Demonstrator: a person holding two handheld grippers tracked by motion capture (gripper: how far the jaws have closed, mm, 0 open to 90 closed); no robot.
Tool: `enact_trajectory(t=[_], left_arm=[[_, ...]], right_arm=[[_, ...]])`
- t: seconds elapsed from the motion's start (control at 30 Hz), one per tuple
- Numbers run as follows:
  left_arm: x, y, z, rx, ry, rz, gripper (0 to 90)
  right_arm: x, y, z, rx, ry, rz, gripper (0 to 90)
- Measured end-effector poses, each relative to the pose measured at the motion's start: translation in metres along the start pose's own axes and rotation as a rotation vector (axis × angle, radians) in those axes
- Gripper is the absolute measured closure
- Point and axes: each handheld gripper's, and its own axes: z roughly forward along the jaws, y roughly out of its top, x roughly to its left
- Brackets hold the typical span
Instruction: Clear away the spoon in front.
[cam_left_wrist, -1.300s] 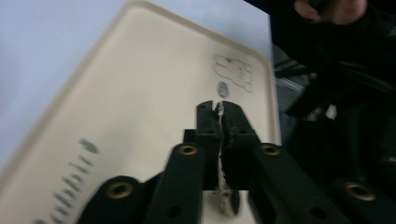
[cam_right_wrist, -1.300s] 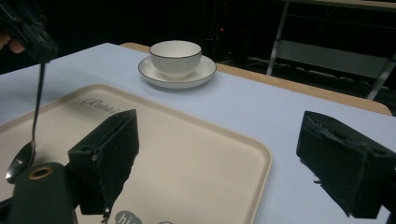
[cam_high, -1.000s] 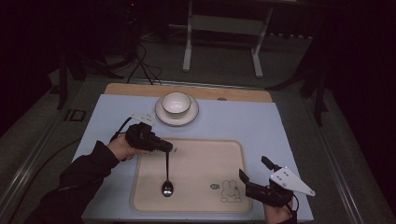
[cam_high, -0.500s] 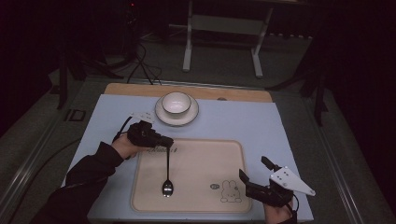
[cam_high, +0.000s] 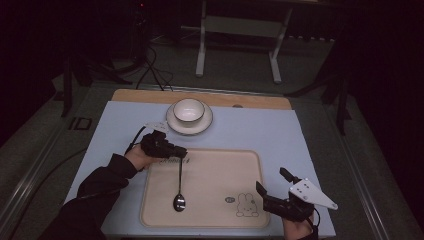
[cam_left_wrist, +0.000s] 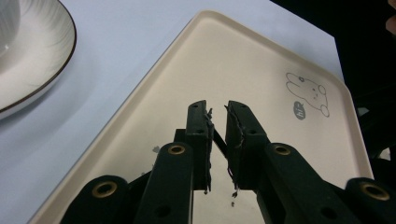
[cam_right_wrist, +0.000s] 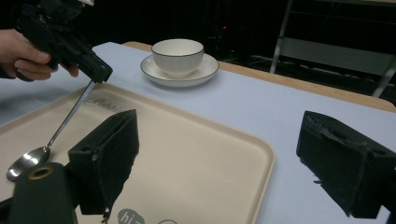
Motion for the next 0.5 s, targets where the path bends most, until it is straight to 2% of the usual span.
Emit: enact_trajectory(t=[0.23,0.5], left_arm=[[0.007,-0.008,0.008,0.001,0.009,-0.018,78.5],[0.014,-0.017,0.016,0.001,0.023,-0.057,77.6]], right_arm=[[0.000,0.000,0.000,0.005,0.003,0.001,13.0],[-0.001,-0.001,0.001,0.008,0.007,0.005,12.9]])
